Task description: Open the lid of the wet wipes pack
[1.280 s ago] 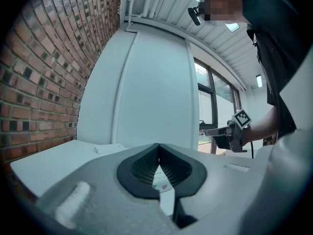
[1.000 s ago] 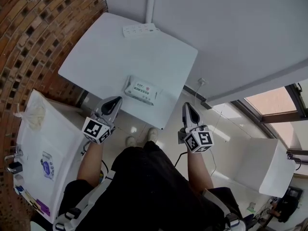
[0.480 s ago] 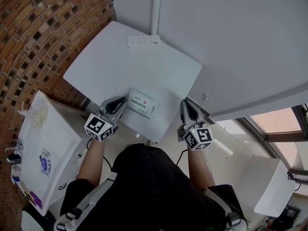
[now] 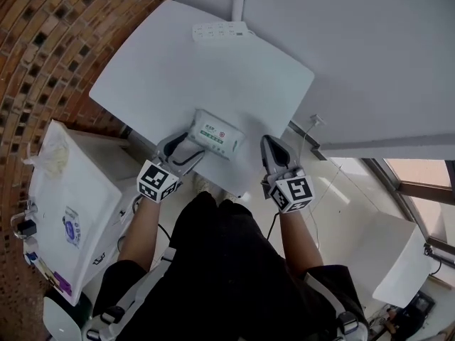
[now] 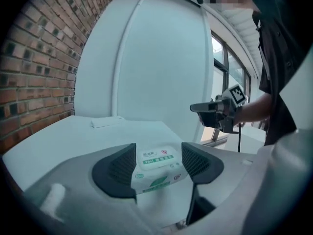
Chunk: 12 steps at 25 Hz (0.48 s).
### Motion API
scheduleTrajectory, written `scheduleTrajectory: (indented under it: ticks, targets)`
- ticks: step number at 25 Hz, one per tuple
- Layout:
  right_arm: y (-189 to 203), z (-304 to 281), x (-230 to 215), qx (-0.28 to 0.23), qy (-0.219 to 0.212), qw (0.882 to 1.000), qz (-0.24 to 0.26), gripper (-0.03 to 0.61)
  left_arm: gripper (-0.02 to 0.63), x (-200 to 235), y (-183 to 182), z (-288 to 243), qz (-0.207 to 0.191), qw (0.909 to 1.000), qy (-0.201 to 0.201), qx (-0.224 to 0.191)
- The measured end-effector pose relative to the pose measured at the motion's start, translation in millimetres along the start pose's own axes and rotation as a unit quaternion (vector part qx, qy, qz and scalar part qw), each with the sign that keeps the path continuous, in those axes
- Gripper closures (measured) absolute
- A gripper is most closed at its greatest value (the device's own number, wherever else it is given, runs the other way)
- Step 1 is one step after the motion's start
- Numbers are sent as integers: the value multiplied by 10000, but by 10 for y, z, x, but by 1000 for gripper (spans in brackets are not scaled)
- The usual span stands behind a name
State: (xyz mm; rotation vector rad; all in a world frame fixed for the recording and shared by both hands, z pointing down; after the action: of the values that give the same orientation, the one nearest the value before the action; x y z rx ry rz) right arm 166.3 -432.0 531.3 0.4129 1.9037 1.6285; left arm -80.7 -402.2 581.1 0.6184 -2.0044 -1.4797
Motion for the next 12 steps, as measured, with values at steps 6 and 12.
scheduleTrajectory:
  ticks: [6,12]
  targets:
    - [267,-158,205,459,-243,9981,342,572,290,241,310,-121,-667,9945,399,708]
    - [475,-301,358,976,-463,9915,730,469,265,344,524,-289,-1043,9797,1169,1247]
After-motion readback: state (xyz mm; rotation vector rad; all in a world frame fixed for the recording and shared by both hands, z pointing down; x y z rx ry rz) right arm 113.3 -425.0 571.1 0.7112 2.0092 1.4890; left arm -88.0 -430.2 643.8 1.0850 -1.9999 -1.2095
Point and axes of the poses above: the fingertips, and each gripper's own axes: z backward along the fingers, x to its left, y out of its underside, the point moved 5 cm from there along z, backward along the fingers, and after that the axes turned 9 degrees about -x, right-handed, at the moved point
